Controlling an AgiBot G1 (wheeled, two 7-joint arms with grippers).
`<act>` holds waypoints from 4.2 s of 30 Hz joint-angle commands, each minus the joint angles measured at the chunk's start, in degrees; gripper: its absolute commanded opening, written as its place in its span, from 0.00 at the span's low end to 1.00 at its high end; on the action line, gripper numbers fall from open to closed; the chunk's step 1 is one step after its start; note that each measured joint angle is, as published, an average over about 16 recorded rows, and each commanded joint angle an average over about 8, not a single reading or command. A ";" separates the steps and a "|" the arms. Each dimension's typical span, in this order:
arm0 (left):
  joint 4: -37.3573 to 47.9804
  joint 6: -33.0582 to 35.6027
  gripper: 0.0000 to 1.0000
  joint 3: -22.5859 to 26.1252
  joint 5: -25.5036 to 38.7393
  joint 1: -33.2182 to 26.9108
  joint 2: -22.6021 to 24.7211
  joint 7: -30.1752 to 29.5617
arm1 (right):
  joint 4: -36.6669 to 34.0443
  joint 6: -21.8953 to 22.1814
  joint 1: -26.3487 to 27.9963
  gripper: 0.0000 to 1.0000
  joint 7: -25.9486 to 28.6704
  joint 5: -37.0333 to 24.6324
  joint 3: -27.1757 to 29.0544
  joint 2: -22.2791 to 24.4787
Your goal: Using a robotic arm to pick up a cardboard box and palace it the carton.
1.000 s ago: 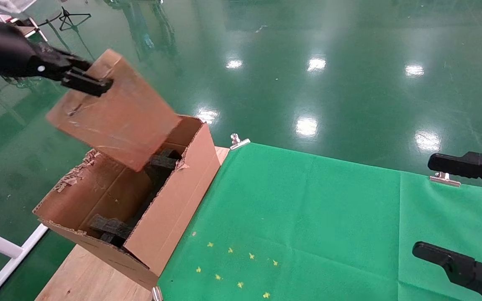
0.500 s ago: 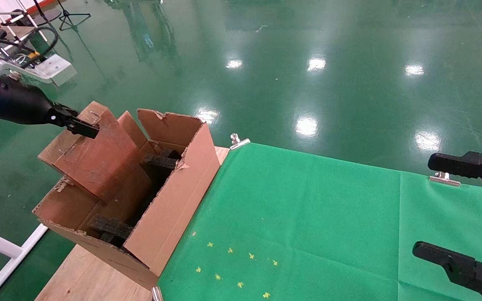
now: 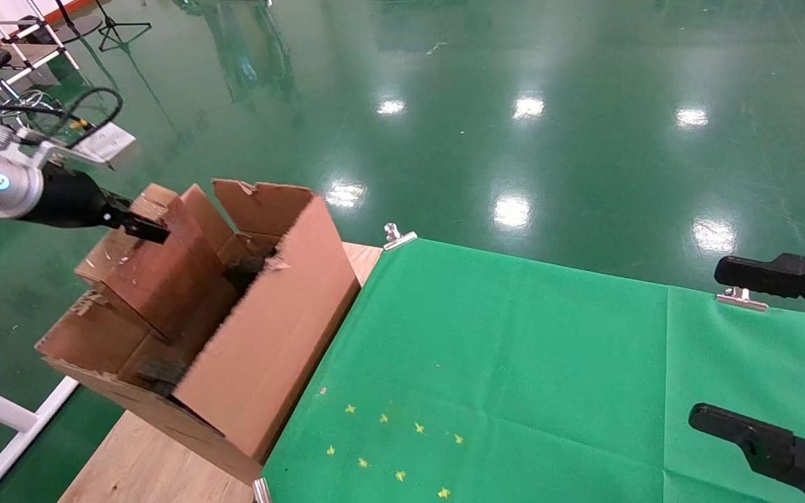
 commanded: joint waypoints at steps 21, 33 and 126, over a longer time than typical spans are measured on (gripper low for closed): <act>2.50 -5.37 0.00 -1.45 -2.12 11.19 2.67 0.01 | 0.00 0.00 0.00 1.00 0.00 0.00 0.00 0.00; 3.01 -9.56 0.00 -1.25 -1.82 16.71 4.55 -1.78 | 0.00 0.00 0.00 1.00 0.00 0.00 0.00 0.00; -35.08 10.45 1.00 -16.95 -26.75 24.83 -11.98 1.40 | -0.03 0.04 -0.02 1.00 -0.01 0.04 0.01 0.02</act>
